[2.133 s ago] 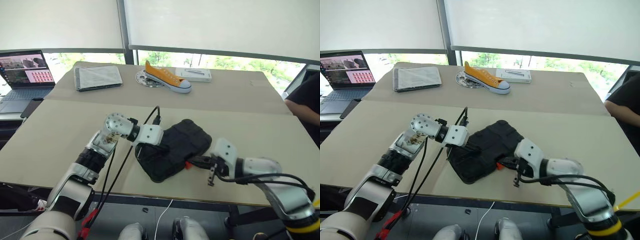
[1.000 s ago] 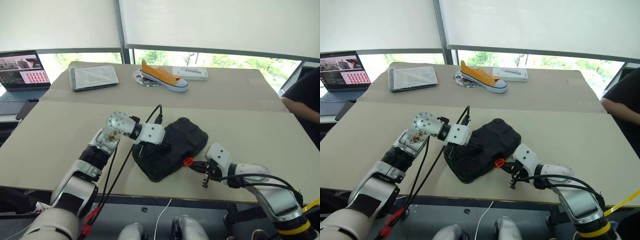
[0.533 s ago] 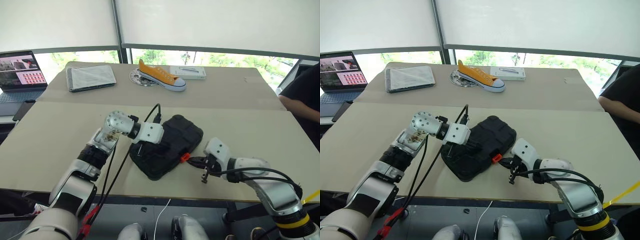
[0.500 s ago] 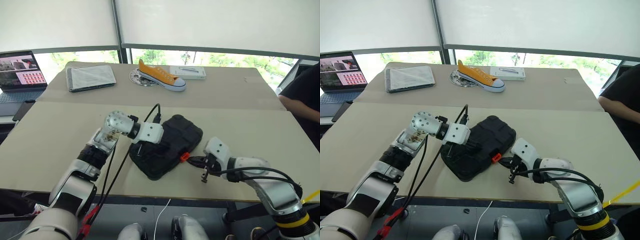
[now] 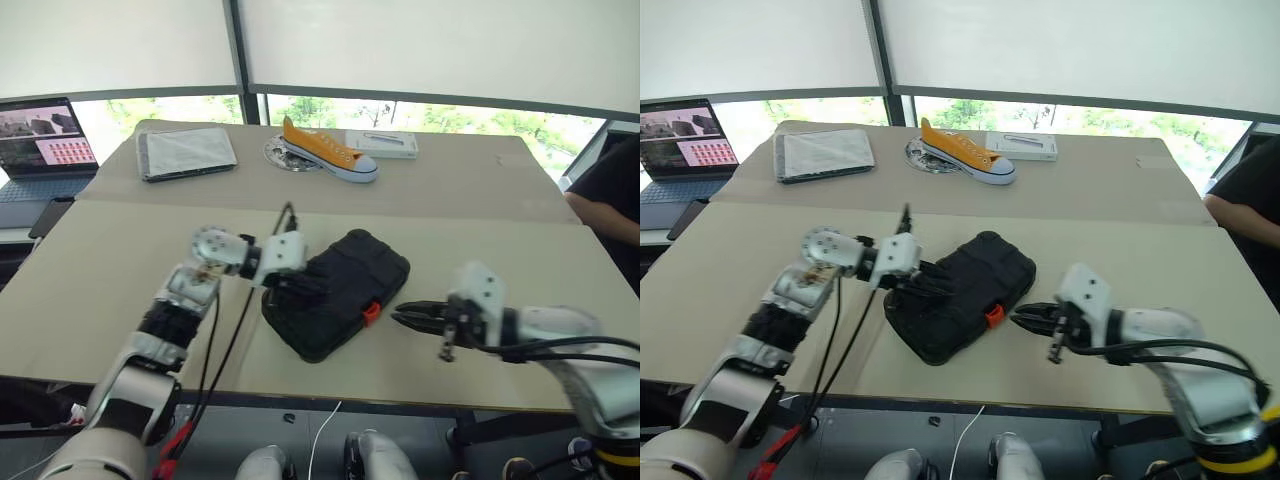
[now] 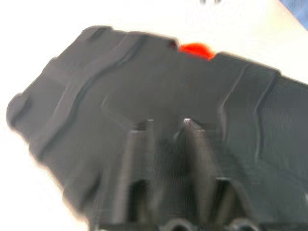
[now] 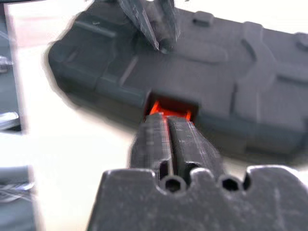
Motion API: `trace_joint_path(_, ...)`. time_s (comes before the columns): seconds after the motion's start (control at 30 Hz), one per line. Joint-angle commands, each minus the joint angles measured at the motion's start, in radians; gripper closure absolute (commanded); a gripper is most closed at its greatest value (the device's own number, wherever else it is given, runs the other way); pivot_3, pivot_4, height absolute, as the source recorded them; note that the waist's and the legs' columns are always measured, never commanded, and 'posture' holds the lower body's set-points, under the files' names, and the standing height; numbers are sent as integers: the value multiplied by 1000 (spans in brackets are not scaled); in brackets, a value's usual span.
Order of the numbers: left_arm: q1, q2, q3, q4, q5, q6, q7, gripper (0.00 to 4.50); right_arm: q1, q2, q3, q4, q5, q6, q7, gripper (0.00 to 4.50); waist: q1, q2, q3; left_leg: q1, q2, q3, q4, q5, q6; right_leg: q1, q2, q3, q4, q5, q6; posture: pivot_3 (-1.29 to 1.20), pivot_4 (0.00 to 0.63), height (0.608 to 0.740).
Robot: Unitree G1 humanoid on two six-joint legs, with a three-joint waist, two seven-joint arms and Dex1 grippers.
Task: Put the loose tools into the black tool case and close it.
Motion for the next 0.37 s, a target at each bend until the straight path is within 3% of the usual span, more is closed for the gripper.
trace_joint_path(0.03,144,162,155,-215,-146,278,-9,1577,-15,-106,-158,68,106,-32,165,2330,-6,0,3,1,0,0,-1,0,0,0,0,0,0,-1,1,0,150,733)
trace_joint_path(0.13,298,299,312,-376,-287,473,-13,501,-35,-183,-205,171,123,-61,265,1250,-3,-1,9,2,2,-1,-2,1,-1,0,-1,1,0,-1,1,0,150,733)
trace_joint_path(0.37,520,426,647,-490,-450,643,50,487,-104,-252,-200,358,160,-93,421,1227,28,-1,15,1,1,-2,-2,1,-3,0,-7,0,0,-2,0,0,150,733)
